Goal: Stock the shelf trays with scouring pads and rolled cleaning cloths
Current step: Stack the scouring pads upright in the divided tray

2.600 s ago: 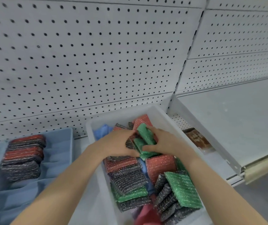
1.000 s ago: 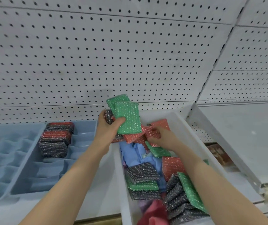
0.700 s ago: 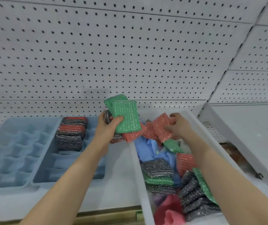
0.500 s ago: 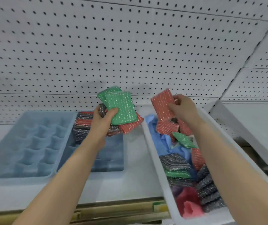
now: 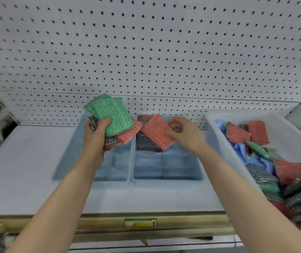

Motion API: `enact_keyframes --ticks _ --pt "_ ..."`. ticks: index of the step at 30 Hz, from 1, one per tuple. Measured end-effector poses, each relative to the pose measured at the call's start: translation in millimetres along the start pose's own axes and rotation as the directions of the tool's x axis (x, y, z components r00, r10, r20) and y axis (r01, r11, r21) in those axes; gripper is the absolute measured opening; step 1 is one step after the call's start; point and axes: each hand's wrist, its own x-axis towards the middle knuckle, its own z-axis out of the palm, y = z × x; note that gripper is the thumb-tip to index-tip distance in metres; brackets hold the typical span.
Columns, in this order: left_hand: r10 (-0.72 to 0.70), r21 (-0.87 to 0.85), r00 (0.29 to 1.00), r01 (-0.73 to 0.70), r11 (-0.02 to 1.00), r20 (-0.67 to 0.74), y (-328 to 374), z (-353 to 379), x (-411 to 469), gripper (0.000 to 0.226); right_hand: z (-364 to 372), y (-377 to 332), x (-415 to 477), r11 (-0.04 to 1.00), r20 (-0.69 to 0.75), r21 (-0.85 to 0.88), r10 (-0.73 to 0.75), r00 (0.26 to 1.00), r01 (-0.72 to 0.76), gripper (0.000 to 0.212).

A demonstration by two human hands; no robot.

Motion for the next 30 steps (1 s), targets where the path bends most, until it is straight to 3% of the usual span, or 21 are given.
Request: enact_keyframes --ticks 5,12,17,23,30 --pt "-0.04 -0.009 0.999 0.04 0.999 0.035 -5 -15 2 0.064 43 9 -4 0.94 -0.02 -0.313 -0.146 0.989 0.133 0.025" --pt "-0.079 -0.012 0.997 0.079 0.997 0.004 -9 -19 1 0.064 65 13 11 0.805 0.058 -0.497 -0.342 0.938 0.325 0.016" --pt "-0.091 -0.003 0.996 0.091 0.996 -0.018 -13 -19 -1 0.06 71 16 18 0.788 0.071 -0.502 -0.374 0.925 0.357 0.015" --pt "-0.079 -0.028 0.996 0.078 0.997 -0.032 -16 -20 -3 0.059 63 18 20 0.806 -0.021 -0.455 -0.435 0.9 0.379 0.016" --pt "-0.065 -0.034 0.996 0.063 0.997 -0.06 -15 -22 -7 0.061 79 41 19 0.682 0.108 -0.579 -0.481 0.87 0.448 0.021"
